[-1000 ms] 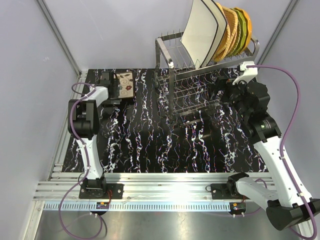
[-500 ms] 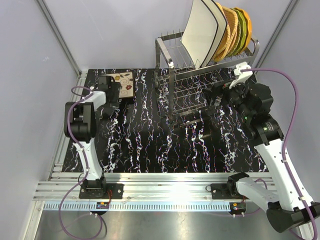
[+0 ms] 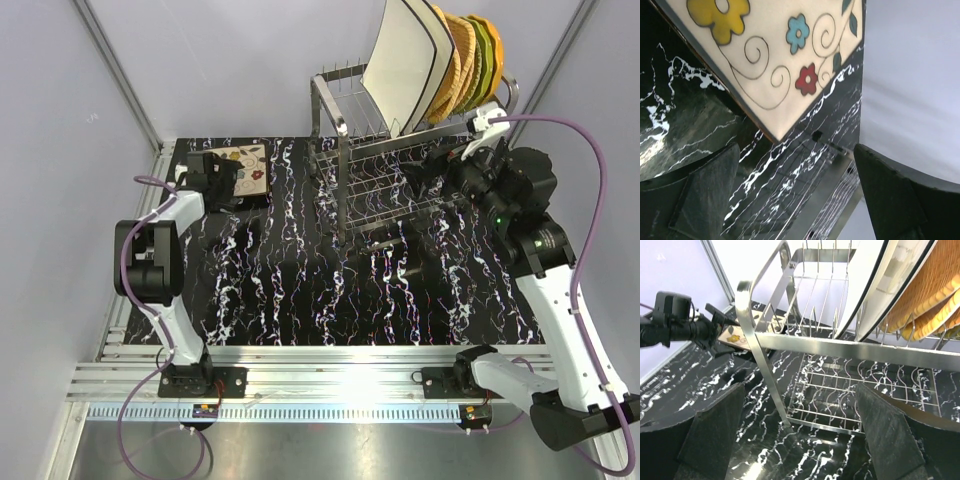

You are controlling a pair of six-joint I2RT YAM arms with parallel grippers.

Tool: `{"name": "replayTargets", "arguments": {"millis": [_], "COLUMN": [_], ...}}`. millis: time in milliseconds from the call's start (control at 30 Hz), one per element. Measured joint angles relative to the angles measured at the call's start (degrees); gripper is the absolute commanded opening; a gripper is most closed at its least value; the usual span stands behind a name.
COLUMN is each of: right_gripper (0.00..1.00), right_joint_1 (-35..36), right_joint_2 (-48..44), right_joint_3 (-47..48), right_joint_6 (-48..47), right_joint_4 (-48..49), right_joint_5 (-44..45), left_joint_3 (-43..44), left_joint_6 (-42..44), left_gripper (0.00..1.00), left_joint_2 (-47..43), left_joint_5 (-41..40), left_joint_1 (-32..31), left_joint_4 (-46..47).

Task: Unload the plates from the dish rack
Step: Grab a plate with the right arm

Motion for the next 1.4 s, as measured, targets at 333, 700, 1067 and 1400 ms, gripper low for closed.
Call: {"name": "replayTargets", "arguments": {"millis": [333, 700, 1067, 1400], "right_gripper": [1.00, 1.00, 0.95, 0.81], "right_joint_1": [0.0, 0.0, 0.0, 0.0], "right_joint_2": [4.1, 12.9, 22.4, 27.0], "right_joint_3": [6.5, 21.5, 36.3, 40.4], "right_joint_6": [3.9, 7.6, 10.1, 11.5], "right_joint_4": [-2.8, -8.9, -16.0, -17.3], "right_joint_5": [1.2, 4.0, 7.5, 9.0], "left_joint_3": [-11.6, -26.8, -36.0, -36.4], "left_joint_6": [13.6, 39.1, 53.2, 56.2], "left_gripper": [0.99, 0.99, 0.99, 0.99], "left_joint_2": [-13.6, -44.5, -80.7, -90.8], "left_joint_5": [1.6, 1.5, -1.8, 0.7], "left_joint_1": [0.0, 0.9, 1.5, 1.5], "left_joint_4": [1.1, 0.4, -8.5, -18.8]}}
